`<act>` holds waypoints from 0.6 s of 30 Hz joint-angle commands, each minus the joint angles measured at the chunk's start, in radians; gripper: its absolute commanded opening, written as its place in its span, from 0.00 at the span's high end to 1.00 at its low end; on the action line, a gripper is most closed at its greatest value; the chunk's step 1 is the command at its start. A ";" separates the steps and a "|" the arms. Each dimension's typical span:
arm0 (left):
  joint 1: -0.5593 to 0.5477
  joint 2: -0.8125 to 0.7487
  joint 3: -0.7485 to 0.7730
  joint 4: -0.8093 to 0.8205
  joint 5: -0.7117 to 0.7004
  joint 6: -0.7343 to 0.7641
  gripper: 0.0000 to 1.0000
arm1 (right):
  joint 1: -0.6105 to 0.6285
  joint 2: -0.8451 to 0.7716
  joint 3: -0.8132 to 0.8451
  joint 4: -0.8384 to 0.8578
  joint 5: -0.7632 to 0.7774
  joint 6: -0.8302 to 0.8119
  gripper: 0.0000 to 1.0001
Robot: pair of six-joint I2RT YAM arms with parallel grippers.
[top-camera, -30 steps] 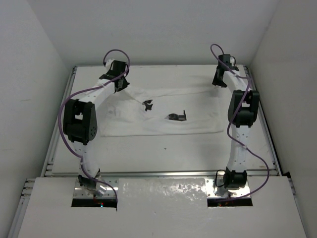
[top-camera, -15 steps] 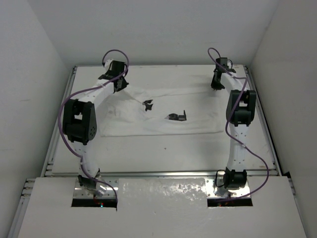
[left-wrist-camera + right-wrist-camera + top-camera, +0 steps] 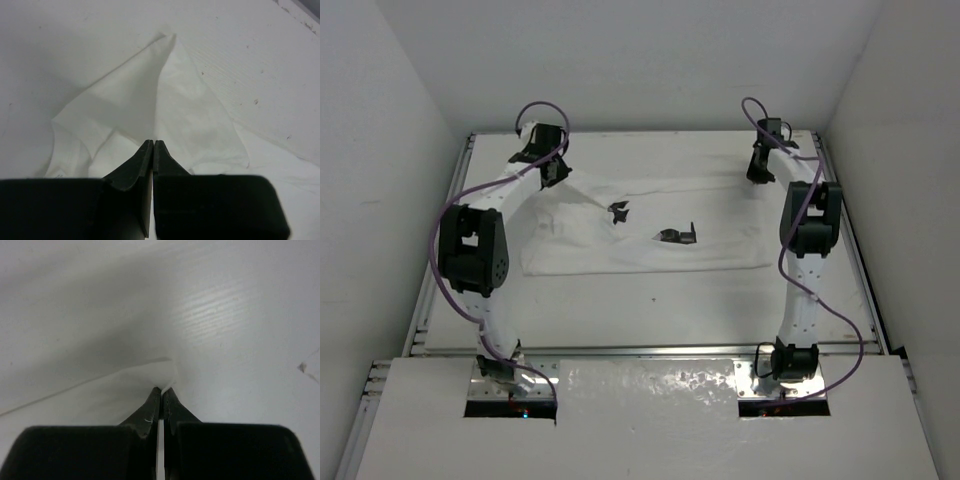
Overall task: Fold and stack the t-shirts
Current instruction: Grap the side of the flattened tshirt furthest away from the robot with both arms
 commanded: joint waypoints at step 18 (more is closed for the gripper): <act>0.068 -0.287 -0.168 0.033 0.183 -0.070 1.00 | -0.004 -0.540 -0.677 0.272 -0.209 0.218 1.00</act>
